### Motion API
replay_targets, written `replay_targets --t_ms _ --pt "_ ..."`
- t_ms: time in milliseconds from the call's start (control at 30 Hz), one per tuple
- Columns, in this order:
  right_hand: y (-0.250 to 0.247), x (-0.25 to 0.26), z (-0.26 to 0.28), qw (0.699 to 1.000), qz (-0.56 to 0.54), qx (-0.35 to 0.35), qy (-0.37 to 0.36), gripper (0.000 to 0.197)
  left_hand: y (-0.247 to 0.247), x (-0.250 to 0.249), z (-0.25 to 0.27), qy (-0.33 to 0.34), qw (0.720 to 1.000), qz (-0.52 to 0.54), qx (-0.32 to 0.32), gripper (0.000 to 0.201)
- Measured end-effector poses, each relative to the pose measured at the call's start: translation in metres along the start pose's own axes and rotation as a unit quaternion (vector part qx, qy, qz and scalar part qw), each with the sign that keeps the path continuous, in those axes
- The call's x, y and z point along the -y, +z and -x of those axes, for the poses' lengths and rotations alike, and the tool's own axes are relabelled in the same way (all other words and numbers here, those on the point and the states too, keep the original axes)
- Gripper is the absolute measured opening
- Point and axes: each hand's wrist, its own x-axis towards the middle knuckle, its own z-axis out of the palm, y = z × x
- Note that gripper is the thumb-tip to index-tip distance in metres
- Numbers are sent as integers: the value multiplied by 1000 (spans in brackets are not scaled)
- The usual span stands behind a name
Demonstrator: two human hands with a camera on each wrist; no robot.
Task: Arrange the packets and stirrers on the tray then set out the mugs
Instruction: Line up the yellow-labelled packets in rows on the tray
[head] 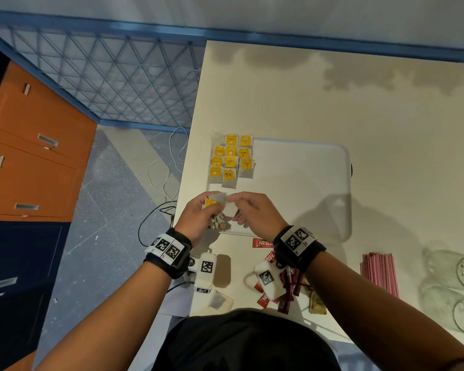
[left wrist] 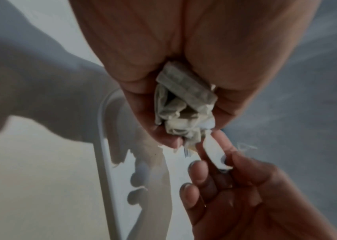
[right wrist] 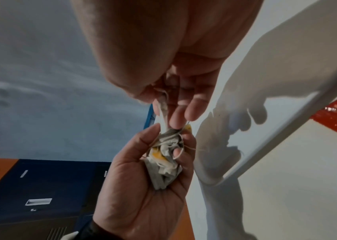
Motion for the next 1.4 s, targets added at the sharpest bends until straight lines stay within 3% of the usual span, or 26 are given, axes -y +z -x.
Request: replay_targets --t_ms 133,467,833,1067,1400 --pt "3 -4 -1 999 21 -3 -40 36 -2 0 1 -7 1000 22 9 24" --pt "-5 -20 -13 981 114 -113 -109 7 1 -5 3 -15 998 61 23 26" --pt "-27 -29 -52 980 122 -154 -40 13 1 -4 -2 -43 995 93 -21 19" --pt "-26 -22 -71 977 154 -138 -49 10 -2 -3 -3 -48 993 104 -23 20" --pt "-25 -22 -79 955 234 -182 -18 21 -6 -4 -4 -51 993 99 -27 20"
